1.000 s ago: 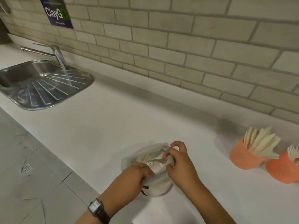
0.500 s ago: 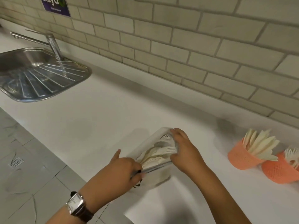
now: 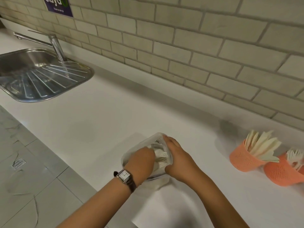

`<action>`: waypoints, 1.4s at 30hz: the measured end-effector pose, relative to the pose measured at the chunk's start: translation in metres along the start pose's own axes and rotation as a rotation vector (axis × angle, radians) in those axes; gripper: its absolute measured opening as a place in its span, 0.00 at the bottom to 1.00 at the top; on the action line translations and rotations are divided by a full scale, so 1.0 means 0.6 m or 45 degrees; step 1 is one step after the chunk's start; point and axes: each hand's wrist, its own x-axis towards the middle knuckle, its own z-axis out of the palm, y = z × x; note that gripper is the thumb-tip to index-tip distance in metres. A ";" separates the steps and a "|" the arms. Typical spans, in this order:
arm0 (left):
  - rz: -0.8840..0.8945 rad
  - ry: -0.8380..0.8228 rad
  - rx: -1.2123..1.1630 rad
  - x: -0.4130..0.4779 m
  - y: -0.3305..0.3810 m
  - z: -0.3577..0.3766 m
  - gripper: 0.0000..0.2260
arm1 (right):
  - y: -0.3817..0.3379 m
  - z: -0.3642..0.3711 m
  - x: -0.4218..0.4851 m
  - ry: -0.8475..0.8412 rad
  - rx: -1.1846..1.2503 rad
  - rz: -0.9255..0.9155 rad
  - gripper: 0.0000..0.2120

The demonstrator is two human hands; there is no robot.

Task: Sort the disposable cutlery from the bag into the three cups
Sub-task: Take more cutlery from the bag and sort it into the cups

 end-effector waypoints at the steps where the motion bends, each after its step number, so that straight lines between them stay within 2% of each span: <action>1: 0.027 -0.009 0.018 0.006 0.003 0.005 0.16 | 0.001 0.000 0.000 -0.001 0.004 -0.009 0.45; 4: 0.142 0.020 0.005 0.017 -0.002 0.026 0.21 | 0.005 0.002 0.001 -0.008 0.009 -0.017 0.44; 8: 0.005 0.006 0.056 0.036 -0.017 0.059 0.28 | 0.012 0.006 0.001 0.003 0.036 -0.006 0.44; 13: -0.073 -0.019 0.129 0.036 -0.024 0.079 0.14 | 0.011 0.014 0.003 0.018 0.059 -0.040 0.44; 17: -0.066 0.087 0.042 0.025 -0.022 0.090 0.16 | 0.008 0.015 0.006 -0.015 0.051 -0.082 0.43; 24: 0.036 0.207 -0.302 0.004 -0.029 0.082 0.17 | 0.014 0.004 0.011 -0.055 -0.028 -0.056 0.43; 32: 0.211 0.332 -0.413 -0.021 -0.032 0.055 0.15 | 0.031 -0.012 0.025 -0.108 0.084 0.042 0.43; 36: 0.267 0.360 -0.428 -0.029 -0.034 0.028 0.13 | 0.034 -0.018 0.027 -0.039 0.122 0.059 0.41; 39: 0.304 0.424 -0.556 -0.039 -0.038 0.005 0.06 | 0.038 -0.022 0.025 0.025 0.044 0.113 0.39; 42: 0.314 0.404 -0.693 -0.042 -0.038 -0.008 0.07 | 0.046 -0.021 0.026 0.040 0.079 0.185 0.40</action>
